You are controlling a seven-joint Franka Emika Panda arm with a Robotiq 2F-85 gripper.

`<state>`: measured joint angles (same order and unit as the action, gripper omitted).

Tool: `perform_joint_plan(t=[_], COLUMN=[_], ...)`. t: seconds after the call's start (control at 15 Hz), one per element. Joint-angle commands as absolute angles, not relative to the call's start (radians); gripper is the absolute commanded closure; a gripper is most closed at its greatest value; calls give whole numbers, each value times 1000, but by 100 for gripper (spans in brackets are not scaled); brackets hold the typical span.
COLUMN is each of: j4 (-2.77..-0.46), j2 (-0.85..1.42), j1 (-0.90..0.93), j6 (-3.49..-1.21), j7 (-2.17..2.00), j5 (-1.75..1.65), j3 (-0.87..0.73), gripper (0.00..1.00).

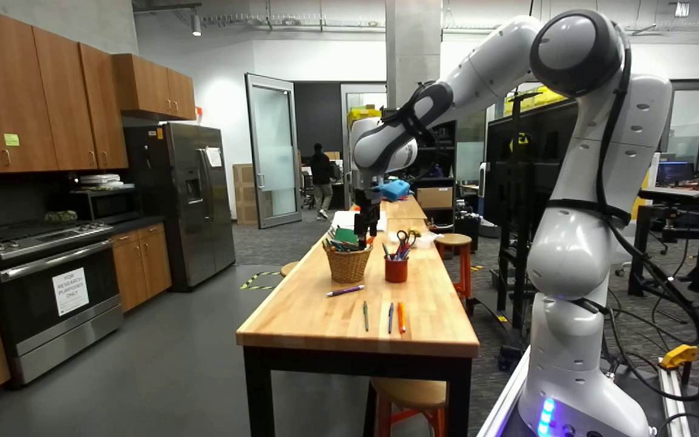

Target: Move the purple pen to the left.

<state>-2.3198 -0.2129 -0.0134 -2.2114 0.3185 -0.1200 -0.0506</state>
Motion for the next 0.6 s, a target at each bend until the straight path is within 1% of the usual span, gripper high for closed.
perform_joint_plan(t=[0.0,0.53], j4=[-2221,-2105], j2=[-109,27], j1=[-7,-6], j6=[-2215,-2240], j7=[430,594], j5=[-145,-185], j3=[-57,-29], gripper=[0,0])
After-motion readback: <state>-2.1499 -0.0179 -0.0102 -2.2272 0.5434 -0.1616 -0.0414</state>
